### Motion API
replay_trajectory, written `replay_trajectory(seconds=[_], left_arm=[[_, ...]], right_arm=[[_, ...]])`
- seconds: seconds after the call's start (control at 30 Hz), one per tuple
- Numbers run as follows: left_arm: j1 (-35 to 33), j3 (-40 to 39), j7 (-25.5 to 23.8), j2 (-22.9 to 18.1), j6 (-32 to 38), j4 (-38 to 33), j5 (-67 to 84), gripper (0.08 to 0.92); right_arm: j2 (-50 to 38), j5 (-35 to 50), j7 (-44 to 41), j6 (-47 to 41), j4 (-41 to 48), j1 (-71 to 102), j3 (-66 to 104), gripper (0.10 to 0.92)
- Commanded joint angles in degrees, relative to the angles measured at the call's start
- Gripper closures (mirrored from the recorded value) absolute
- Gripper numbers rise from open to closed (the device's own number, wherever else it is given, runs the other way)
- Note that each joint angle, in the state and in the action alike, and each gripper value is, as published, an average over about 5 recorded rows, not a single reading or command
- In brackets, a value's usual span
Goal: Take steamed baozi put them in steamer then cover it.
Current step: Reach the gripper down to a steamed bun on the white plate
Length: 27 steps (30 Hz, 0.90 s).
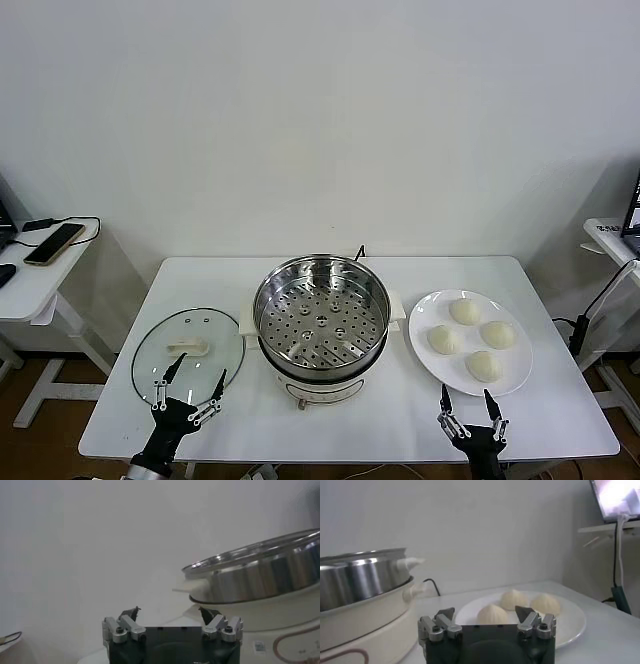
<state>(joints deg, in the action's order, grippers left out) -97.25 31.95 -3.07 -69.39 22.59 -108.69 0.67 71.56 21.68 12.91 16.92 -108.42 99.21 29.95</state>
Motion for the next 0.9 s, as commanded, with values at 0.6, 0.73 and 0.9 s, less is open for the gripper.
replay_trajectory(seconds=[0.6, 0.73, 0.9], left_arm=[[-0.1, -2.5, 1.3, -0.4, 1.8, -4.3, 0.1, 0.177], [-0.2, -2.7, 1.4, -0.5, 1.8, -5.0, 0.1, 0.177], [-0.4, -2.8, 1.6, -0.6, 1.8, -5.8, 0.1, 0.177]], right_arm=[[-23.6, 22.8, 6.3, -20.0, 24.6, -55.4, -13.3, 0.203], [-30.2, 26.1, -7.7, -23.6, 33.0, -65.9, -23.6, 0.203], [-37.5, 21.1, -35.4, -27.2, 40.6, -76.0, -38.0, 0.203]])
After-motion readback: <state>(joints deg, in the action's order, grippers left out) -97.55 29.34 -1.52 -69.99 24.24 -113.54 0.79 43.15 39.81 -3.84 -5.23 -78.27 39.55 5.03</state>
